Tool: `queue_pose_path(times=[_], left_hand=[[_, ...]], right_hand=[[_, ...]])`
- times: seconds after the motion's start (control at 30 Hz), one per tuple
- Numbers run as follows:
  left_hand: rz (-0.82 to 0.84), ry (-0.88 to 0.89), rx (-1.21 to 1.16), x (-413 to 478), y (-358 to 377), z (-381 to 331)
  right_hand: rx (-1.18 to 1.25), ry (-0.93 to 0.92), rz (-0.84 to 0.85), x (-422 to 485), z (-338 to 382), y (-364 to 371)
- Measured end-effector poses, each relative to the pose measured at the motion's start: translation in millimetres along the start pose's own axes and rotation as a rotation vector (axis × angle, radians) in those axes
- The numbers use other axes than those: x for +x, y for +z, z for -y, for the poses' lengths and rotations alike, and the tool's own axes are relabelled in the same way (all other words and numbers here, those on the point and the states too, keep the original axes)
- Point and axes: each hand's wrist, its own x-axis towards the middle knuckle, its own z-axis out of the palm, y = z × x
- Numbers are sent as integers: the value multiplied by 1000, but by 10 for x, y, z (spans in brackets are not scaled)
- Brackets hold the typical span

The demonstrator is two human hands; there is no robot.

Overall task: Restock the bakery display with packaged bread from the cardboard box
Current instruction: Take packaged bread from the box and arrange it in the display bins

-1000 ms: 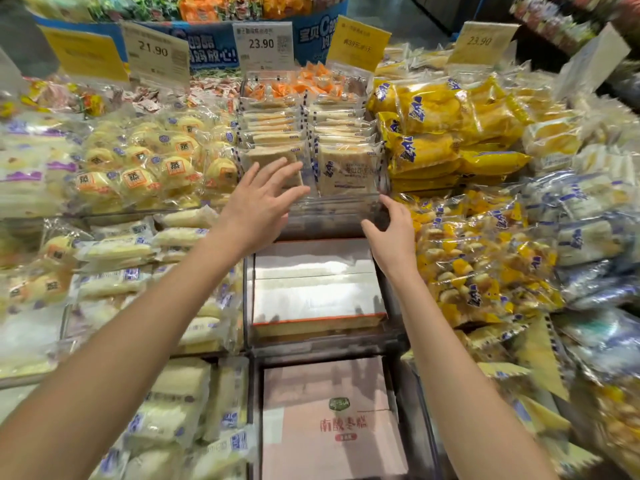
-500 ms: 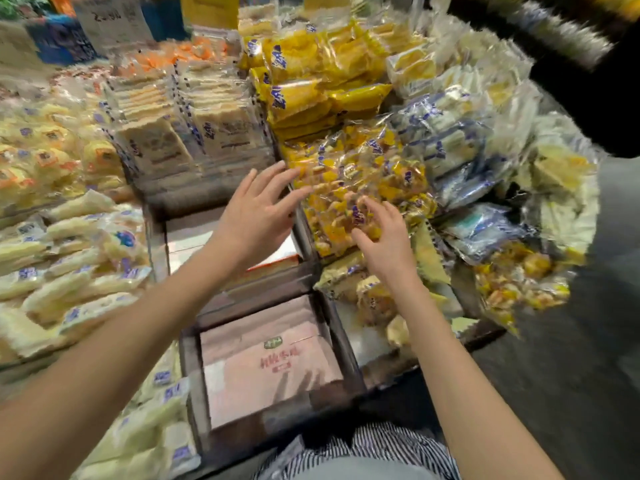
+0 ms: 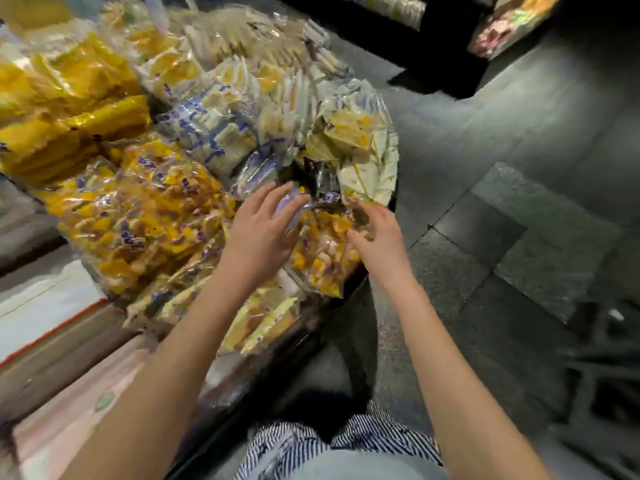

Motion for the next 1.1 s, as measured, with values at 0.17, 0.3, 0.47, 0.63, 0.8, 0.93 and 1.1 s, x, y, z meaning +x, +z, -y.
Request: queue_pose_path(times=[0.17, 0.3, 0.47, 0.63, 0.8, 0.93, 1.1], left_hand=[[92, 114, -122, 820, 546, -943], [146, 190, -258, 1385, 934, -1735], [212, 333, -401, 2012, 1464, -2680], [290, 468, -494, 2625, 1944, -3619], [430, 617, -526, 3251, 2393, -4642], [497, 770, -561, 3728, 2641, -5422], [561, 898, -564, 4052, 2828, -6228]], right_hand=[[10, 141, -168, 23, -693, -955], [44, 290, -322, -44, -1216, -1582], [51, 444, -496, -135, -1835, -2339], [57, 572, -643, -69, -2462, -3069], [47, 730, -741, 101, -3045, -3875], [92, 849, -844, 104, -3394, -4362], [188, 1008, -984, -160, -3793, -4812]])
